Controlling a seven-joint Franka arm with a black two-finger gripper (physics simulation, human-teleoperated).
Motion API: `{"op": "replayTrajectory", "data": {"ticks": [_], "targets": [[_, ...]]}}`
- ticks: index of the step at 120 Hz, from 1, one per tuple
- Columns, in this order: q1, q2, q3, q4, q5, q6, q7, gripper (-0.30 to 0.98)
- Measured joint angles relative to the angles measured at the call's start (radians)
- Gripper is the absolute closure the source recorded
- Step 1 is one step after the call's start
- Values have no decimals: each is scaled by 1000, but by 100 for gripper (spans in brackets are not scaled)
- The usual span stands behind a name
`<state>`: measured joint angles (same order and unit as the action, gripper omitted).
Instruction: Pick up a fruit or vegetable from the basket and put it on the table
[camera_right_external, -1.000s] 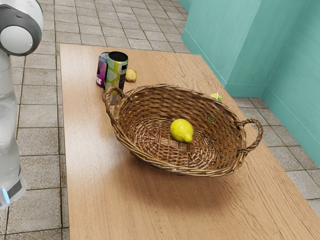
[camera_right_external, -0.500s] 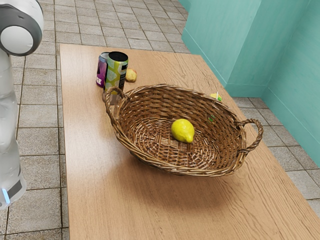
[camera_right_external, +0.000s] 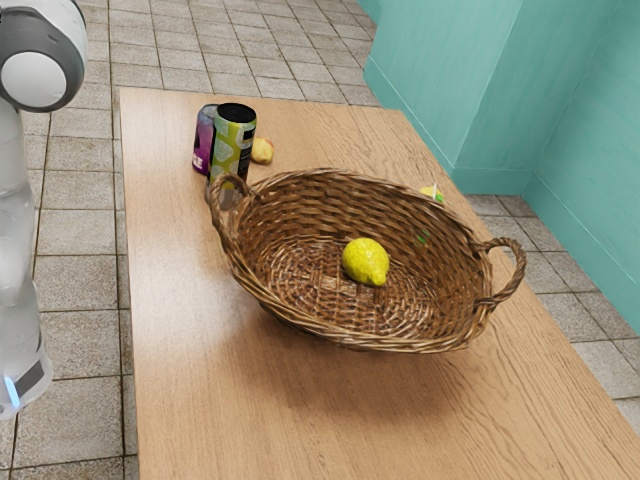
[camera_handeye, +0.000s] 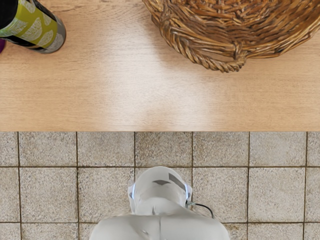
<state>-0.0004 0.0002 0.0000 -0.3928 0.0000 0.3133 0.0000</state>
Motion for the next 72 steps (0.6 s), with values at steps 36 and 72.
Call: {"op": "replayTrajectory", "data": {"ticks": [36, 72], "targets": [[0, 0, 0, -201, 0, 184, 0, 0], [0, 0, 0, -420, 0, 392, 0, 0]]}}
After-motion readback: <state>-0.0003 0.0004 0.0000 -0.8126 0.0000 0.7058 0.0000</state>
